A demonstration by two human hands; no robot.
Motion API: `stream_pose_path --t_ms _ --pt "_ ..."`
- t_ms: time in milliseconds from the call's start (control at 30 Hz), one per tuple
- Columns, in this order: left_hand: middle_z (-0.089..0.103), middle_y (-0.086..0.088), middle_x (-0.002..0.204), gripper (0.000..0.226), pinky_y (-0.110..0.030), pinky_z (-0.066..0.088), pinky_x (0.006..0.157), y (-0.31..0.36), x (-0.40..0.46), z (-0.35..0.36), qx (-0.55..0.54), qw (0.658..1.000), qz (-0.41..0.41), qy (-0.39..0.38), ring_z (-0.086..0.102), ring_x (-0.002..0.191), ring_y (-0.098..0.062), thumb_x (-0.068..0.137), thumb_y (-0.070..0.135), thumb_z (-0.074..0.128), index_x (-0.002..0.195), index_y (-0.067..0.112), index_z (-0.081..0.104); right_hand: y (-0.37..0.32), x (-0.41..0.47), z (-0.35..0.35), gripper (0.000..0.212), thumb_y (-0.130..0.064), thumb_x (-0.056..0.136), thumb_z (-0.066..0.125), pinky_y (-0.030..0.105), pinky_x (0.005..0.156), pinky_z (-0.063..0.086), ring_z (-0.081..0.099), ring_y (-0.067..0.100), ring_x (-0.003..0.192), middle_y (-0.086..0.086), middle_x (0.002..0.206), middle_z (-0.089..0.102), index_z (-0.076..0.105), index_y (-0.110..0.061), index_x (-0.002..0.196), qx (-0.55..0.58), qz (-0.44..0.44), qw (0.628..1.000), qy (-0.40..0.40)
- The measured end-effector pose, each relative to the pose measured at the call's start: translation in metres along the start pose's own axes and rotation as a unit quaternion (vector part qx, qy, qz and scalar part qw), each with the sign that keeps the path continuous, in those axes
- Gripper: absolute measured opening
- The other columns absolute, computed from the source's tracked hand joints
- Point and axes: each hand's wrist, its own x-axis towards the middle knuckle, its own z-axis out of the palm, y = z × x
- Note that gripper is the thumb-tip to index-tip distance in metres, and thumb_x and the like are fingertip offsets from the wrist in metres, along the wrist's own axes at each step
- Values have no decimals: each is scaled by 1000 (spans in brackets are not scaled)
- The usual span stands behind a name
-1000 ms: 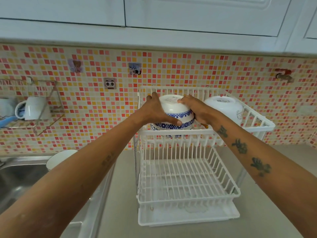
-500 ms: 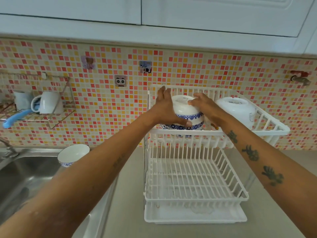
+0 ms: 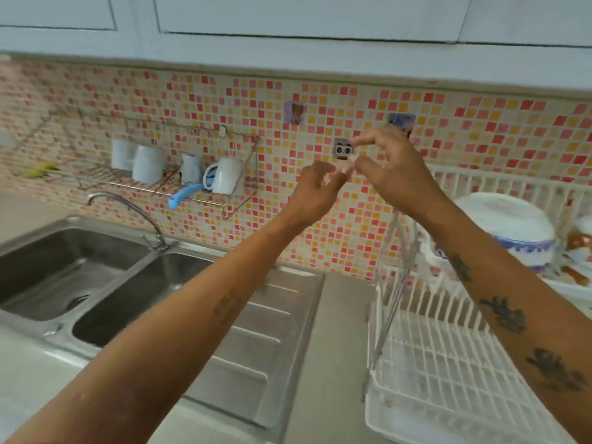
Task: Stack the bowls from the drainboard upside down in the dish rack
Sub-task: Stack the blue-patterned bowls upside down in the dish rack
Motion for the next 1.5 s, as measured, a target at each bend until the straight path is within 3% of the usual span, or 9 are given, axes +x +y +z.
stream_pose_path --t_ms 267,467,567,667,867,967,1133,1267,1500 --pt "60 -8 109 40 -39 44 91 -123 -12 -133 -7 977 -210 27 53 99 -21 98 48 41 107 14 60 -15 32 169 31 -30 92 55 25 93 35 42 18 133 1 145 38 59 -21 122 58 78 972 -215" --pt "53 0 71 43 -13 45 45 -251 -20 -184 -61 921 -382 41 47 60 -11 99 45 41 94 9 64 47 43 292 44 -35 91 56 33 97 39 45 22 131 5 148 44 53 -16 131 59 228 921 -311" --pt "52 1 72 39 -22 38 59 -309 -21 -184 -82 889 -449 45 45 62 -11 95 53 45 85 19 61 87 42 335 56 -36 92 54 32 98 37 44 25 133 7 150 41 43 -11 141 43 315 890 -326" --pt "48 1 73 34 -26 36 65 -348 -11 -168 -122 863 -488 52 43 65 -10 94 50 49 83 19 58 119 41 363 64 -39 92 53 33 94 38 46 27 129 7 146 44 37 -6 144 50 404 858 -313" --pt "58 -7 82 76 -25 33 57 -407 30 -134 -155 843 -515 28 39 60 -16 87 58 55 139 3 46 171 33 407 71 -42 84 62 30 80 40 54 30 121 13 137 53 42 -2 140 92 509 827 -219" --pt "56 -5 106 36 -29 39 81 -412 45 -123 -187 856 -481 19 50 86 -16 97 41 49 117 11 57 202 26 428 78 -45 72 66 34 83 47 57 30 118 12 137 56 45 -7 137 140 534 812 -190" --pt "52 -1 71 8 -20 35 53 -439 44 -94 -226 843 -488 20 39 61 -12 96 10 51 90 14 54 207 17 445 57 -24 88 59 45 93 49 52 30 121 6 137 49 36 -17 140 176 556 798 -154" --pt "53 -14 119 47 -33 45 83 -451 31 -73 -245 861 -445 40 53 107 -27 90 -15 43 134 1 44 223 6 455 51 -14 91 50 45 97 48 53 28 116 7 139 48 36 -20 140 199 557 793 -149" --pt "47 -20 140 53 -37 44 91 -453 34 -74 -242 860 -448 38 48 119 -33 86 -19 41 137 -2 41 225 6 459 49 -4 91 46 37 93 51 50 26 115 10 140 49 43 -17 139 263 583 763 -97"
